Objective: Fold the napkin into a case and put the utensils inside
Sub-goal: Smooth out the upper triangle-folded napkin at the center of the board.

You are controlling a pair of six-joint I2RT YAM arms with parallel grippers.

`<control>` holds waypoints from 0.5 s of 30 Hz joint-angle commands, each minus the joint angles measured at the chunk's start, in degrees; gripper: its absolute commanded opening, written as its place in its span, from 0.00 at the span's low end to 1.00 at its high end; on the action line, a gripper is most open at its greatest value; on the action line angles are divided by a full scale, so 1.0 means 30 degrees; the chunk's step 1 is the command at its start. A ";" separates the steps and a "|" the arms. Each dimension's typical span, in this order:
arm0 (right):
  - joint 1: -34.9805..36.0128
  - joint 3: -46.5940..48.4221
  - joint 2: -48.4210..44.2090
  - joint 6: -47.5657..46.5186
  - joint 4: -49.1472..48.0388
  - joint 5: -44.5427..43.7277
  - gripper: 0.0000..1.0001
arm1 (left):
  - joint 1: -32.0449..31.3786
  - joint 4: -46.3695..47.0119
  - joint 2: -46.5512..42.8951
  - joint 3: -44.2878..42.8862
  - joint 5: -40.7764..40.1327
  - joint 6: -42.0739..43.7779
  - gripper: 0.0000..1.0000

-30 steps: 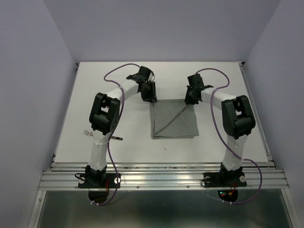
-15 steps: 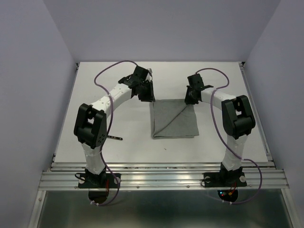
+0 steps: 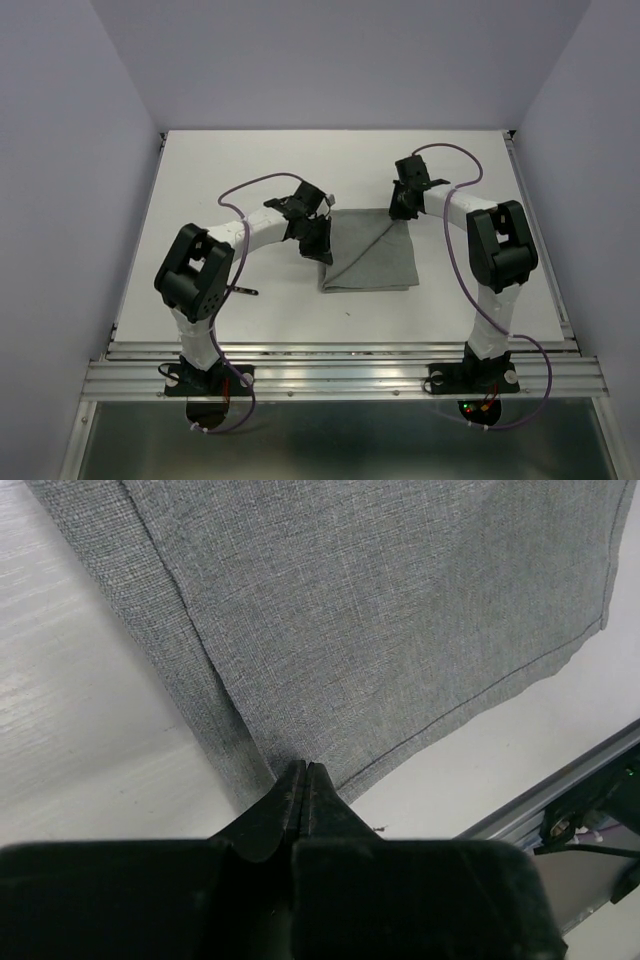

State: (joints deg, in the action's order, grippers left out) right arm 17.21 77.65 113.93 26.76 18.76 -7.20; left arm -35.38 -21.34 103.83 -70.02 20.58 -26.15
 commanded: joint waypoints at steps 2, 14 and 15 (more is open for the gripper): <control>-0.0112 0.0221 0.0051 -0.0191 -0.0366 0.0203 0.12 | 0.0044 0.0903 0.0541 0.0810 -0.0323 0.0601 0.00; -0.0112 0.0016 -0.0125 -0.0162 -0.0366 0.0321 0.12 | -0.0044 -0.0911 -0.0533 -0.0506 -0.0883 0.1217 0.00; -0.0112 0.0045 -0.0125 -0.0162 -0.0366 0.0292 0.12 | -0.0073 -0.1058 -0.0770 -0.0566 -0.0883 0.1275 0.00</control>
State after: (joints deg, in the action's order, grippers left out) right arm 17.21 77.65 113.93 26.74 18.74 -7.03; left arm -35.27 -21.06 107.61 -69.04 18.98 -24.10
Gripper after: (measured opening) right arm 0.122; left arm 0.047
